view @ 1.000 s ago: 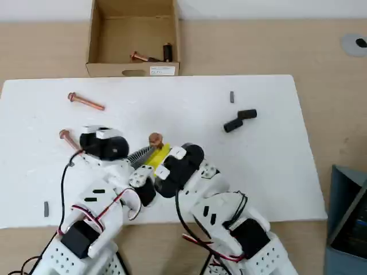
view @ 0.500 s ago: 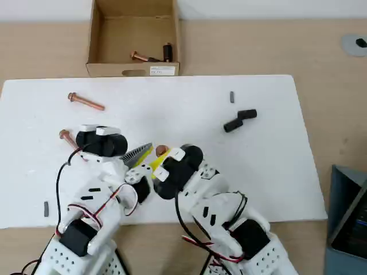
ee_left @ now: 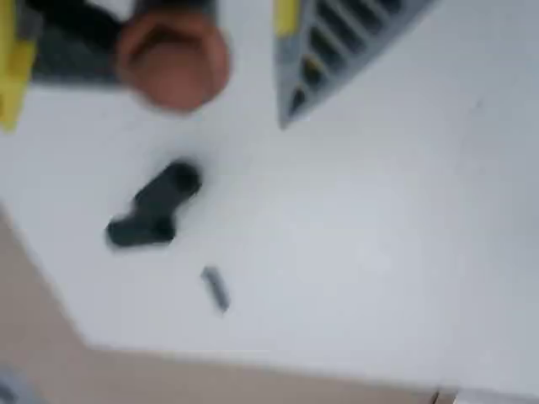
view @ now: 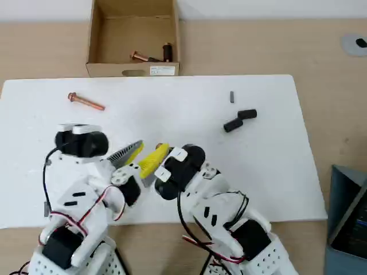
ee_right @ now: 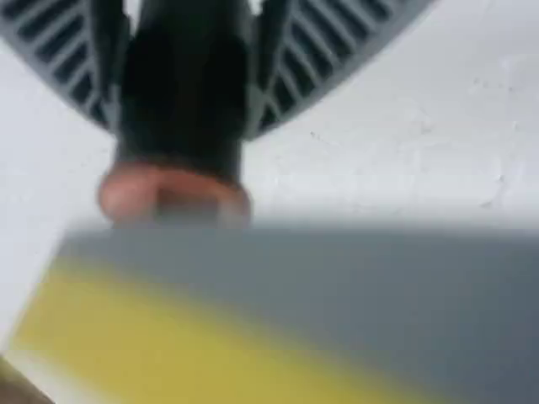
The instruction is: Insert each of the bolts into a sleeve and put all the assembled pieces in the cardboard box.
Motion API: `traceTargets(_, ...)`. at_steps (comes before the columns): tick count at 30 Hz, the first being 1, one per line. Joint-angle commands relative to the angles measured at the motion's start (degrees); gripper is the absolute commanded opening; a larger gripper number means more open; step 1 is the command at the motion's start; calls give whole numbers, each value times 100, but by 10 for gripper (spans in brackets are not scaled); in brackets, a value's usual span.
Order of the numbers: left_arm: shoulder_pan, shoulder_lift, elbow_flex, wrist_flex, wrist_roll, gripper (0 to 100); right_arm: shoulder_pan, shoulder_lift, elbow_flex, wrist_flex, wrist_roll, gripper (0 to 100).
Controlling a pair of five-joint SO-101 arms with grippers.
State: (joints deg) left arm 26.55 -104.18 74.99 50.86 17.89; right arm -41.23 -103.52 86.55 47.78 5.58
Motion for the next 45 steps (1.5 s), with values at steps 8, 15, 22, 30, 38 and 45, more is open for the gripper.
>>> traceTargets(8, -879, -31, -492, 9, -18, 19, -13, -637, -163, -193, 0, 9)
traceTargets(15, -2330, -31, 220, 18, -1327, 2, 365, -593, -295, -158, -237, 9)
traceTargets(22, -3095, -31, 1248, 18, -1547, 2, 673, -576, -725, 607, -818, 9)
traceTargets(30, -3156, -31, 2075, 18, -1547, 2, 796, 514, -1868, 949, -1081, 9)
traceTargets(38, -3244, -22, 2207, 26, -1538, 2, 822, 3653, -4215, 738, -1354, 9)
traceTargets(45, -3244, -22, 2207, 26, -1530, 2, 1218, 6167, -6026, 9, -1319, 9)
